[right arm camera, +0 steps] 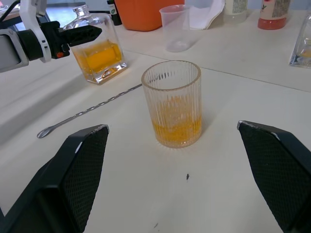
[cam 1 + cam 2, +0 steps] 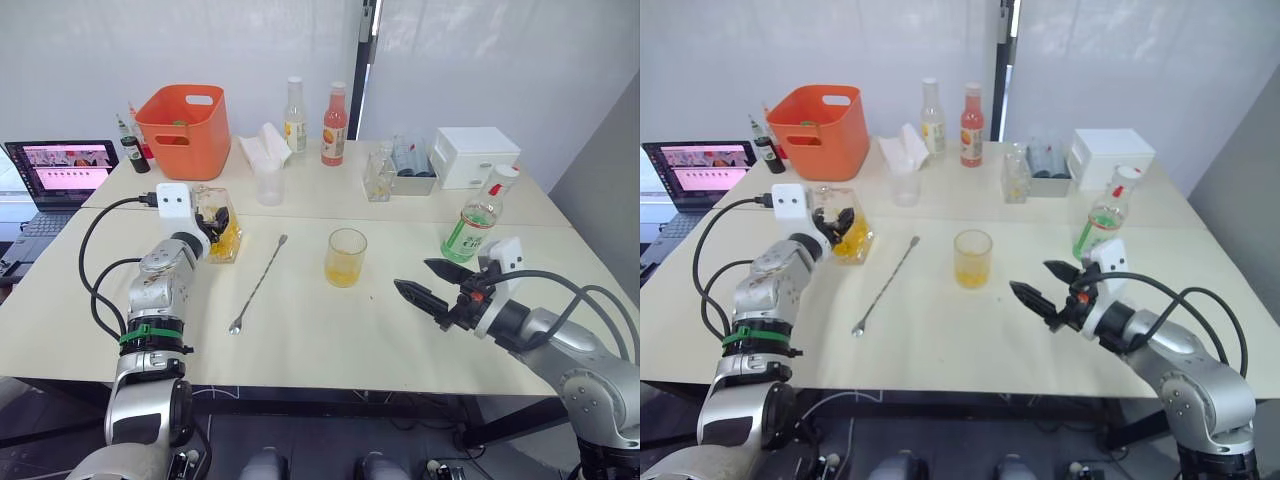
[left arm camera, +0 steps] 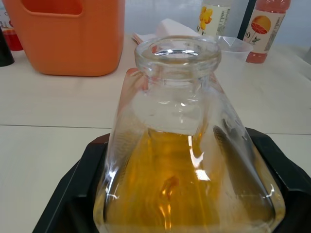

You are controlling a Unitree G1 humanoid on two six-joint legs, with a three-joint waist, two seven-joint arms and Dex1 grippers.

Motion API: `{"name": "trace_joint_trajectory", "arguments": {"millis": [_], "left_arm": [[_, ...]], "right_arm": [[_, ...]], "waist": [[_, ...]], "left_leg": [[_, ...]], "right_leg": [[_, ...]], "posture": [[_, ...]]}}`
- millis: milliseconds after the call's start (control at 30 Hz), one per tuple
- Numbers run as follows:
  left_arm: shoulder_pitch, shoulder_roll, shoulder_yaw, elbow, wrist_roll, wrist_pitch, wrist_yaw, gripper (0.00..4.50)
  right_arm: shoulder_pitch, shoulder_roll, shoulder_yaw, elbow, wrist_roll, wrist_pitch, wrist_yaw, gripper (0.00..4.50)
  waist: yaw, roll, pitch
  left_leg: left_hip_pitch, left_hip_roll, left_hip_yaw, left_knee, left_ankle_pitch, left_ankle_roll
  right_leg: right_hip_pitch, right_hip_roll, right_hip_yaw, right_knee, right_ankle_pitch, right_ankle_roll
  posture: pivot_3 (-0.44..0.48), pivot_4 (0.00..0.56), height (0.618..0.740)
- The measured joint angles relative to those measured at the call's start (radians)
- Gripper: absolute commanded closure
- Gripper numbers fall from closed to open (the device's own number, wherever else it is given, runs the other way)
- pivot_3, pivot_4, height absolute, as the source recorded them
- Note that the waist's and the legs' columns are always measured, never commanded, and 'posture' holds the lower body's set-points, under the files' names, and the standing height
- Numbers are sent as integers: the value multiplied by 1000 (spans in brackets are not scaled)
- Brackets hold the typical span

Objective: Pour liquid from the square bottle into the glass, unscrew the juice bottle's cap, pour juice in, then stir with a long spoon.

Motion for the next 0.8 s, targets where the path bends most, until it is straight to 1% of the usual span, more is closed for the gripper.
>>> {"name": "trace_joint_trajectory", "arguments": {"millis": [33, 67, 100, 300, 400, 433, 467, 533, 633, 667, 700, 767, 800], "left_arm": [[-9, 0, -1, 17, 4, -5, 2, 611], [-15, 0, -2, 35, 8, -9, 7, 395], [-16, 0, -3, 52, 9, -13, 10, 52], [-16, 0, -4, 73, 8, -17, 10, 18], [-2, -8, 3, 20, -9, -24, 1, 18], [19, -9, 8, -33, -24, -20, -3, 18], [60, -10, 12, -121, -42, -9, -12, 18], [111, -11, 17, -217, -70, 13, -18, 18], [192, -8, 47, -409, -130, 94, -14, 18], [201, -3, 57, -444, -144, 109, -14, 18], [220, 18, 71, -505, -168, 140, -20, 18], [286, 89, 107, -612, -232, 205, -68, 18], [308, 112, 126, -641, -257, 229, -87, 18]], "right_arm": [[0, 1, -1, 0, 0, 0, -2, 0], [0, 3, -1, 0, 0, 0, -3, 0], [0, 6, -1, 0, -1, 0, -4, 0], [0, 11, -1, 0, -2, -1, -9, 0], [0, 11, -1, 1, -3, -9, -8, 0], [-1, 11, -1, 3, -4, -14, -8, 0], [-1, 11, -4, 7, -6, -21, -7, 0], [-2, 6, -9, 19, -15, -31, -7, 0], [1, -16, -23, 52, -48, -47, -7, 0], [1, -19, -28, 60, -53, -49, -7, 0], [-2, -23, -31, 73, -62, -59, -7, 0], [-1, -51, -53, 97, -86, -74, 0, 0], [0, -67, -68, 115, -96, -81, 1, 0]], "waist": [[0, 0, 0], [0, 0, 0], [-1, 0, 0], [-4, 0, 0], [-4, 0, 0], [-4, 0, 0], [-4, 0, 0], [-4, 0, 0], [-5, 0, 0], [-4, 0, 0], [-3, 0, 0], [-7, 0, 0], [-8, 0, 0]], "left_leg": [[1, 0, 0, 0, 0, 0], [1, 0, 1, 0, 0, 0], [1, 0, 1, 0, 0, 0], [0, 1, 1, -1, 0, 0], [0, 1, 1, -1, 0, 0], [0, 1, 1, -1, 0, 0], [0, 1, 1, -1, 0, 0], [0, 1, 1, -1, 0, 0], [0, 2, 1, -1, 0, 0], [0, 2, 1, -1, 0, 0], [0, 2, 1, -1, 0, 0], [1, 2, 2, -2, 0, 0], [2, 2, 2, -2, 0, 0]], "right_leg": [[1, 0, 0, 0, 0, 0], [1, 0, 1, 0, 0, 0], [0, 0, 1, 0, 0, 0], [-2, 0, 1, 1, 0, 0], [-2, 0, 1, 0, 0, 0], [-2, 0, 1, 0, 0, 0], [-2, -1, 1, 0, 0, 0], [-2, -1, 1, 0, 0, 0], [-2, -1, 1, 0, 0, 0], [-2, -1, 1, 0, 0, 0], [-2, -1, 1, 0, 0, 0], [-2, -1, 2, 0, 0, 0], [-2, -1, 2, 0, 0, 0]], "posture": [[0, 150, 715], [0, 150, 715], [0, 150, 715], [0, 150, 715], [0, 150, 715], [0, 150, 715], [0, 150, 715], [0, 150, 715], [0, 150, 715], [0, 150, 715], [0, 150, 715], [0, 150, 715], [0, 150, 715]]}}
